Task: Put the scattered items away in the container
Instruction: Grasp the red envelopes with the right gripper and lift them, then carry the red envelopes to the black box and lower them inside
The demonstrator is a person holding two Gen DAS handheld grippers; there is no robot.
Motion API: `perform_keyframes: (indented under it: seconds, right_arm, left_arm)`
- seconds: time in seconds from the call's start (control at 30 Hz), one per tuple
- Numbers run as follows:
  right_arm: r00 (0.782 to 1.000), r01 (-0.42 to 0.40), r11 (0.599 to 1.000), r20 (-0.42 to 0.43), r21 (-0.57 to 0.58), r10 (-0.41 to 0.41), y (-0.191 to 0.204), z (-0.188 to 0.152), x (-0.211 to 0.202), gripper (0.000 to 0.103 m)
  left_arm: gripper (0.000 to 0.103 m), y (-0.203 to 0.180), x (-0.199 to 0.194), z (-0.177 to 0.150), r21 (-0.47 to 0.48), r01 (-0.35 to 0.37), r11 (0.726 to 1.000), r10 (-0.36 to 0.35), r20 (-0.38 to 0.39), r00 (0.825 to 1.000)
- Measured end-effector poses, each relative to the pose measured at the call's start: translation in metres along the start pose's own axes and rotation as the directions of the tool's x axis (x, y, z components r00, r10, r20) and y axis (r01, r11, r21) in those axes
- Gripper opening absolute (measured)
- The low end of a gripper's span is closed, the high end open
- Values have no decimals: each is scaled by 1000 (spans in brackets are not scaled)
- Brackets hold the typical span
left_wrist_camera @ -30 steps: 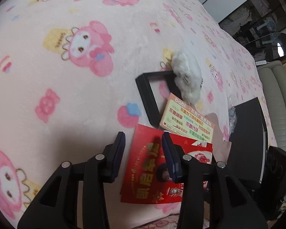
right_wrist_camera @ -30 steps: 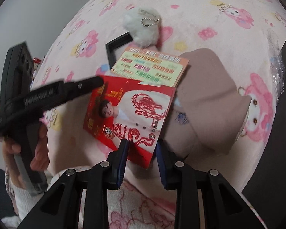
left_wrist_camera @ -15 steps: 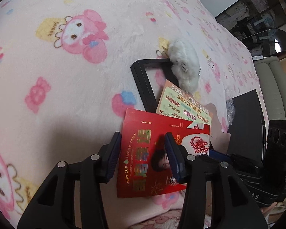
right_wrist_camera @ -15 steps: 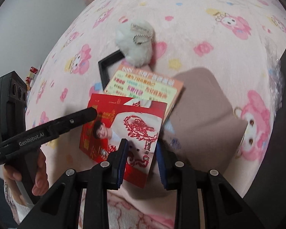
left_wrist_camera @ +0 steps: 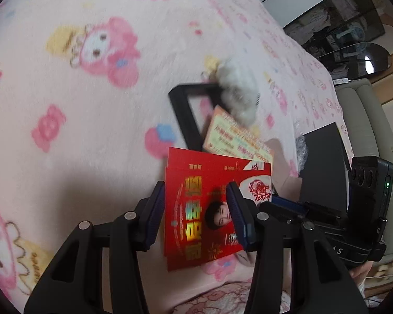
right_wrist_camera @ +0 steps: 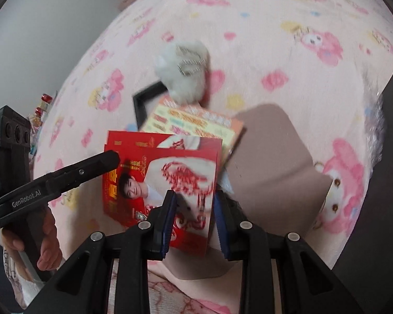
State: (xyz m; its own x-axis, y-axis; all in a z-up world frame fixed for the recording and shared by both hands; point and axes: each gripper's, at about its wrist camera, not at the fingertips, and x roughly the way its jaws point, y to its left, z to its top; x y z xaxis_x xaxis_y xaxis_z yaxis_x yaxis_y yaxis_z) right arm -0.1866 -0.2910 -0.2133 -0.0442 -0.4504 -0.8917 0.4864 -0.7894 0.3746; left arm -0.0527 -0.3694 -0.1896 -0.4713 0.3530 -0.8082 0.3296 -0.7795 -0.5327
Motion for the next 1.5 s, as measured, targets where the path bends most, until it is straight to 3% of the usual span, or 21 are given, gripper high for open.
perform_keyframes:
  seconds: [0.07,0.13,0.33,0.43,0.53,0.6,0.73,0.87,1.23,1.37,1.5]
  right_arm:
    - [1000,-2,1000,-9,6,2,5,7,14,25]
    - [1000,-6,1000,9,-2,6,16,16,21,26]
    - [980,0,998,201,-64,13,35,14,-22,25]
    - [953,49,989,303,-141,-5,27,-29,-67,25]
    - [935,108,973,354,-204,-29,26,-56,-84,25]
    - [937,123,967,348,-221,-39,-11,-95,-128,25]
    - [942,123,965,334,-233,-40,-32,-130,-154,25]
    - [955,108,959,295,-262,-27,-38,-146,-146,25]
    - [983,35,965,183,-258,14,-42,-143,-127,25]
    - [982,-9,978,181,-207,47,-48,-138,-134,25]
    - [981,-6,984,188,-176,39,-49,-140,-159,25]
  left_arm:
    - [44,0,2,-2,-9,-4,1000,4,1,1000]
    - [37,-7,-8,-4,21,-27,999,26,50,998]
    - [32,-28,-51,-2,124,-3,992,-22,201,979]
    - [32,-39,-62,-11,198,-42,979,-12,262,965]
    - [33,-45,-55,-24,258,-131,957,58,273,960]
    - [33,-42,-50,-30,259,-134,957,68,250,966]
    - [33,-33,-46,-45,236,-109,966,53,232,971]
    - [33,-26,-43,-57,228,-83,970,34,212,977]
    - [33,-17,-35,-67,181,-51,982,22,160,987]
    - [33,-32,-45,-66,196,-57,979,23,170,985]
    - [33,-62,-58,-67,242,-112,964,70,175,982]
